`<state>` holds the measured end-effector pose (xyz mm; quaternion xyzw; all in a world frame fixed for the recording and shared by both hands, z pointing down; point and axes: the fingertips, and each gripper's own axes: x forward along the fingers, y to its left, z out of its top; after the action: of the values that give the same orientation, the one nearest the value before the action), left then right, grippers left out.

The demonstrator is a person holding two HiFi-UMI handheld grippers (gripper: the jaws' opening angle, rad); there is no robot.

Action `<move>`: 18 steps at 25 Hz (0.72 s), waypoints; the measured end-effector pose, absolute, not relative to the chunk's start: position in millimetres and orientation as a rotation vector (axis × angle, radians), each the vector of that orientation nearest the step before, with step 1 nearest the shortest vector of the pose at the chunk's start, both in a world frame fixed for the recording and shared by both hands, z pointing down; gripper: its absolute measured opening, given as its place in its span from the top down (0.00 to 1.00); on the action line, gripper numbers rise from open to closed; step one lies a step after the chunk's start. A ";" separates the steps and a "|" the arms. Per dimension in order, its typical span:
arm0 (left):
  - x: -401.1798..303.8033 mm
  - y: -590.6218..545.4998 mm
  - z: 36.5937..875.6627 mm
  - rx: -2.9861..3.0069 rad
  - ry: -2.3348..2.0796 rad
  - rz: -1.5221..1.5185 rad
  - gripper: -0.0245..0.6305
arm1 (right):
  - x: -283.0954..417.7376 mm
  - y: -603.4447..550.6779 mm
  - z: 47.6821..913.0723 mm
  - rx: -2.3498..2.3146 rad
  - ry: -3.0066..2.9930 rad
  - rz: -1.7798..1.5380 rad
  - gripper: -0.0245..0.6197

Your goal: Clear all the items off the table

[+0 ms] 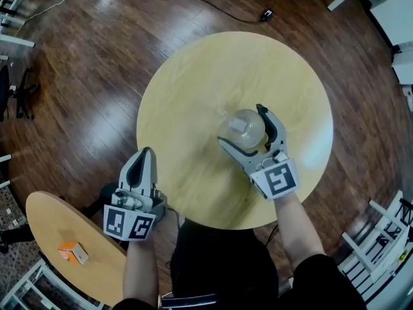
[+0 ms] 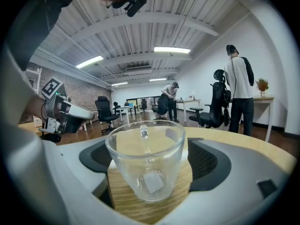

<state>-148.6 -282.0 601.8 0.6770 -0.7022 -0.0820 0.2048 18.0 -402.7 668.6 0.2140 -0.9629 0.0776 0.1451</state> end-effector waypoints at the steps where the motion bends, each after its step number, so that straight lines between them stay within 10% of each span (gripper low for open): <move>1: -148.3 -284.9 604.4 1.891 -1.948 -0.226 0.96 | 14.1 -402.6 668.7 0.611 -2.782 0.212 0.20; 18: -142.9 -281.3 617.8 1.907 -1.886 -0.171 0.96 | 11.8 -405.1 667.8 0.669 -2.819 0.192 0.31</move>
<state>-142.9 -281.3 617.8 0.6913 -0.6838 -0.0620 0.2251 11.8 -405.1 667.8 0.2286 -0.9641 0.0655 0.1185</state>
